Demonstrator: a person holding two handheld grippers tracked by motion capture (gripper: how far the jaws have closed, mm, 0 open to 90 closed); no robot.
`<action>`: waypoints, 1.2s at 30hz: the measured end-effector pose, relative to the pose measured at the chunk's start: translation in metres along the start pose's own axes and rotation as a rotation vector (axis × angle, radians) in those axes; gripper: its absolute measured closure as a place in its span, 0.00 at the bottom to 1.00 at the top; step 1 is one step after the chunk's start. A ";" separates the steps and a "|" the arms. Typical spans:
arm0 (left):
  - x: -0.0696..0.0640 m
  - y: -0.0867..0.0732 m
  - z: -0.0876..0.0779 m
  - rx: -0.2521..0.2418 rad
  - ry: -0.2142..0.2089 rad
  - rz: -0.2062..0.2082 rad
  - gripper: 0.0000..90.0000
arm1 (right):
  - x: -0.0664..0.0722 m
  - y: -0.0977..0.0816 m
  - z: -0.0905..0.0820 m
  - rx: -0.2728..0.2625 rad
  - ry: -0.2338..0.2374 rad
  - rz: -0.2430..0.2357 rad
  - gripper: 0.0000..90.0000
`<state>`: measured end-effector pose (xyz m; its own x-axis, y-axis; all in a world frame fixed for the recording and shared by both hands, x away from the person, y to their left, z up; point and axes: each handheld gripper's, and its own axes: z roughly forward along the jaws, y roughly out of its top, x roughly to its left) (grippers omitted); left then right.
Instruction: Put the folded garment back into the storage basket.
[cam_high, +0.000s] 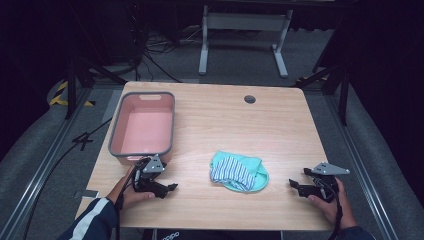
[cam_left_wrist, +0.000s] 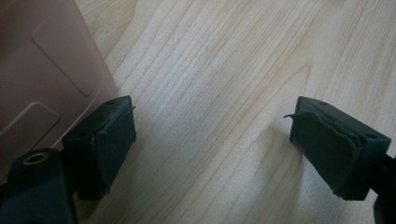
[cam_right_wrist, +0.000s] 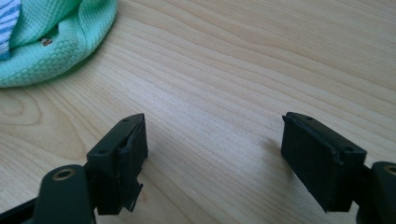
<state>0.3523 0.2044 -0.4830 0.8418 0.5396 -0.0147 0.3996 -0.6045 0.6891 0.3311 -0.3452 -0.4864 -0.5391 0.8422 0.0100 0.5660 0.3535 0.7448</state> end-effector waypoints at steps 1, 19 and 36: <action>0.000 0.000 0.000 -0.001 -0.001 0.000 0.16 | 0.000 0.000 0.000 0.000 0.000 0.000 0.26; -0.006 0.008 0.000 0.014 -0.026 -0.026 0.25 | -0.001 0.002 0.001 0.020 -0.016 0.019 0.20; -0.025 0.050 0.027 0.035 -0.080 -0.010 0.31 | 0.048 0.040 0.006 -0.002 0.081 -0.056 0.36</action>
<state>0.3609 0.1448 -0.4681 0.8634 0.4981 -0.0799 0.4192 -0.6203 0.6629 0.3317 -0.2881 -0.4605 -0.6187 0.7853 0.0223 0.5321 0.3980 0.7473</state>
